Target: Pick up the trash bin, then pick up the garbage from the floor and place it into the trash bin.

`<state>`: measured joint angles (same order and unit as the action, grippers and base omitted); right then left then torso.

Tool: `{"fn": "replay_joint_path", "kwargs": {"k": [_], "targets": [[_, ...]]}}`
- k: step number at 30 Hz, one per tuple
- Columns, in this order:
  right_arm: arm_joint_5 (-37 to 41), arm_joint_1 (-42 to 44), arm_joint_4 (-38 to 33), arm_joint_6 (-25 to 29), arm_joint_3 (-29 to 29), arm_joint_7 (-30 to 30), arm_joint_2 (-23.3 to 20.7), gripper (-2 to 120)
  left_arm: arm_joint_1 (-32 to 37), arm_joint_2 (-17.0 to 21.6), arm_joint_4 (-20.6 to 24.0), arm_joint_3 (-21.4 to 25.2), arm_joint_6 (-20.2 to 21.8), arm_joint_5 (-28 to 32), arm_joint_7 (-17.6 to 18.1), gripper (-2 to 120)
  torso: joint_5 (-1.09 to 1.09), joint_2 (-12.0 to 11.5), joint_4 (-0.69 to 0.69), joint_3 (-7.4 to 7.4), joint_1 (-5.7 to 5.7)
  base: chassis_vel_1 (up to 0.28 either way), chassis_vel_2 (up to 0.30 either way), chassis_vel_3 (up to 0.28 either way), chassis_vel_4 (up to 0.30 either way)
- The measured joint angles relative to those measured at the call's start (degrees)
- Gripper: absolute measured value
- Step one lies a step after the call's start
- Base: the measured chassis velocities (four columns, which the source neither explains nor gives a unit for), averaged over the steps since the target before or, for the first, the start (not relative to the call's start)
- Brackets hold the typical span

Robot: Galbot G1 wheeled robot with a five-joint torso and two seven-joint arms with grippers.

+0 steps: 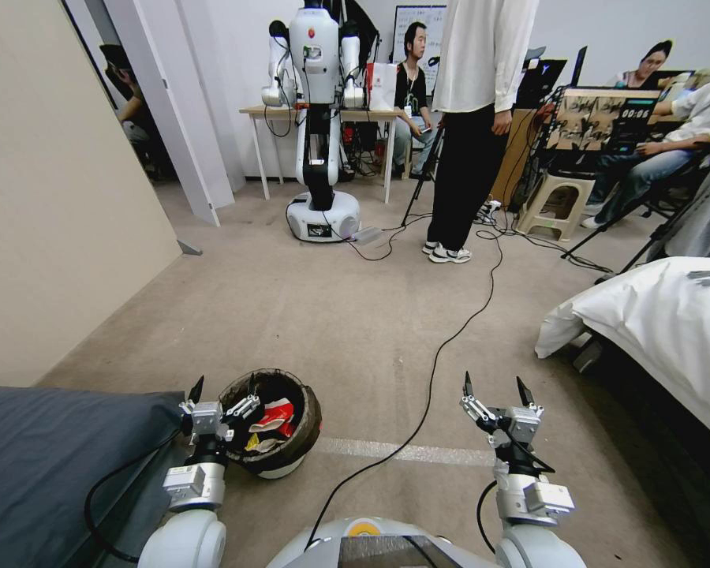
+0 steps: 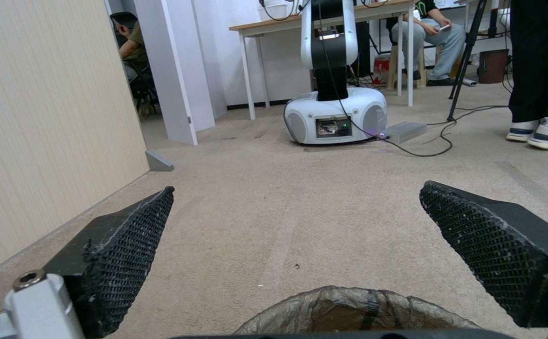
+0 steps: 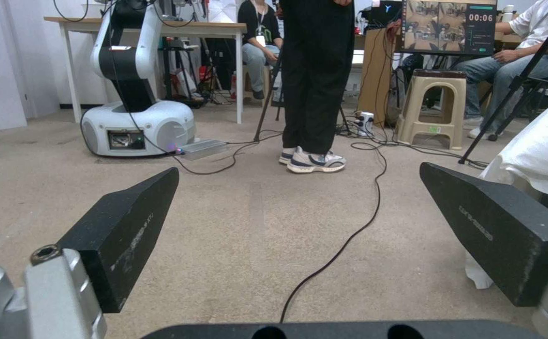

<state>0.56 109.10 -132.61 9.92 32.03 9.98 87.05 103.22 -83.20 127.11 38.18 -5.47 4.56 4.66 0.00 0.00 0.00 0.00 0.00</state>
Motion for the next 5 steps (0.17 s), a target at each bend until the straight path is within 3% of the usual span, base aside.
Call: {"fn": "replay_joint_path", "kwargs": {"k": [5], "targets": [[0.0, 0.0, 0.0, 0.0, 0.0, 0.0, 0.0, 100, 0.0, 0.0, 0.0, 0.0, 0.0, 0.0, 0.0, 100, 0.0, 0.0, 0.0, 0.0, 0.0, 0.0, 0.0, 0.0, 0.0]]}}
